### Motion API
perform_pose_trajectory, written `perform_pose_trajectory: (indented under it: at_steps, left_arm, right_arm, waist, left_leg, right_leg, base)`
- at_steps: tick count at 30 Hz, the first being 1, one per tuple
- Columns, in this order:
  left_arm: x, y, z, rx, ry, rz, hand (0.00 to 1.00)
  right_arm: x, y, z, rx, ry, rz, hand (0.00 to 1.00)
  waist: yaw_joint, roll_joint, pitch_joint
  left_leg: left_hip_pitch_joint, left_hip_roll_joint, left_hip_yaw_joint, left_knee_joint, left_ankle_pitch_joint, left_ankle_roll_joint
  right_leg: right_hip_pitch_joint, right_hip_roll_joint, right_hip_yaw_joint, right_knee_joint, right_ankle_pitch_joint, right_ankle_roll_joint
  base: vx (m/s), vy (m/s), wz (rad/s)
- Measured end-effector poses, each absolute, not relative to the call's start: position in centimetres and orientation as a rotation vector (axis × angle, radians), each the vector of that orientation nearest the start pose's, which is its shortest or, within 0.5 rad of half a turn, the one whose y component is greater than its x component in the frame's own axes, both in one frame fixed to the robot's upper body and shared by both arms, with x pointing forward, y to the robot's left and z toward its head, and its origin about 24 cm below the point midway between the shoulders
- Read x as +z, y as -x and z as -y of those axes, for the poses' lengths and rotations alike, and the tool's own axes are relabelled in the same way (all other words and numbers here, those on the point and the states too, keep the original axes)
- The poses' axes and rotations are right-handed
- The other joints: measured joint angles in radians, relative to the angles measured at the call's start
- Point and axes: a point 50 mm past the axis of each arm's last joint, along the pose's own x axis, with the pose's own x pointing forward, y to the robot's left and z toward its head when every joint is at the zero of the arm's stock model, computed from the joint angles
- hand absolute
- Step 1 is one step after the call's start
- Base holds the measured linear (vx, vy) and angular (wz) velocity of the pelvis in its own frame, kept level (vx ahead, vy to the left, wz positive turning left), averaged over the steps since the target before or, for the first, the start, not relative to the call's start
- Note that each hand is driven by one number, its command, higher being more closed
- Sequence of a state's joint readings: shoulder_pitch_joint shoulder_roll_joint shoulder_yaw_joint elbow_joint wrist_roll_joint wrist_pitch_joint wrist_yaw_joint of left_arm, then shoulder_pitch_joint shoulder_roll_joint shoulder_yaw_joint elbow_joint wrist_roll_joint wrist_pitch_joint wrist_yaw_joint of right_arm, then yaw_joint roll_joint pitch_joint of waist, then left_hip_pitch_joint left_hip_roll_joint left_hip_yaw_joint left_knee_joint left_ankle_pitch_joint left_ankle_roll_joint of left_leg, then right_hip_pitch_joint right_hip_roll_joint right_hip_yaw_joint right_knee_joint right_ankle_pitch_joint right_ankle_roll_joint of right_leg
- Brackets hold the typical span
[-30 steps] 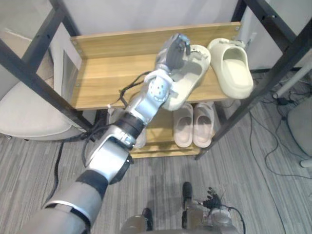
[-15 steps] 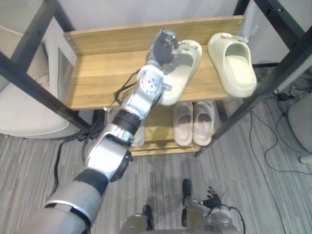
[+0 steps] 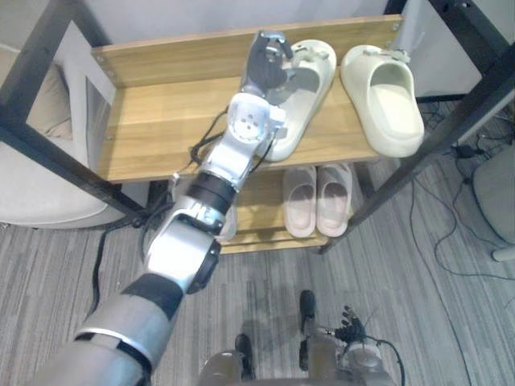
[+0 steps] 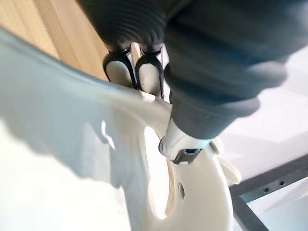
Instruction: Organize the slippers on the shoe rack
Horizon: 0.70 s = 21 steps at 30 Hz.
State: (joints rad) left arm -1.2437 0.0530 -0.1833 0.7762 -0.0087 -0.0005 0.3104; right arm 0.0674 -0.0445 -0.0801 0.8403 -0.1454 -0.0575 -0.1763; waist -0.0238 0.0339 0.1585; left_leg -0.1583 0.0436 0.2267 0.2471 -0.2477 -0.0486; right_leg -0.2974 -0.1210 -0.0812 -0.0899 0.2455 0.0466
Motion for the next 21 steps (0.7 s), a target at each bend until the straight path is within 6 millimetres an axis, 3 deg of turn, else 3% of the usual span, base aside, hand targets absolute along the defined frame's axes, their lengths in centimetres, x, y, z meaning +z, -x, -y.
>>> perform_pose_trajectory:
  at_steps: [1, 2, 12, 21]
  left_arm:
    - [27.3, -39.7, -3.8, -0.058, -0.222, 0.478, 1.0]
    - [27.2, -39.6, -3.4, -0.069, -0.202, 0.471, 0.0]
    - [26.8, -39.1, -1.7, -0.113, -0.118, 0.443, 0.0]
    - [26.8, -38.9, -1.0, -0.134, -0.086, 0.437, 0.0]
  right_arm:
    - [-13.3, -14.6, 18.9, -0.207, 0.214, -0.838, 0.0]
    - [-13.3, -14.6, 18.9, -0.207, 0.215, -0.838, 0.0]
    - [-13.2, -14.5, 18.8, -0.209, 0.209, -0.833, 0.0]
    - [-13.3, -14.3, 18.4, -0.231, 0.175, -0.839, 0.0]
  waist:
    - [0.0, 0.0, 0.0]
    - [0.0, -0.001, 0.0]
    - [-0.004, -0.01, 0.001]
    - [-0.021, -0.036, 0.0]
  left_leg:
    - [0.0, 0.0, 0.0, 0.0, 0.0, 0.0]
    - [0.0, -0.001, 0.001, 0.0, 0.0, 0.001]
    - [0.003, -0.001, 0.0, 0.0, 0.0, 0.001]
    - [0.02, -0.001, 0.004, -0.002, -0.002, 0.003]
  right_leg:
    - [0.0, 0.0, 0.0, 0.0, 0.0, 0.0]
    - [0.0, -0.001, 0.001, 0.0, 0.0, 0.001]
    - [0.004, -0.001, 0.001, 0.0, 0.001, 0.001]
    - [0.02, -0.001, 0.003, 0.0, 0.001, 0.002]
  base:
    - [0.0, 0.0, 0.0]
    - [0.0, 0.0, 0.0]
    - [0.0, 0.0, 0.0]
    - [0.0, 0.0, 0.0]
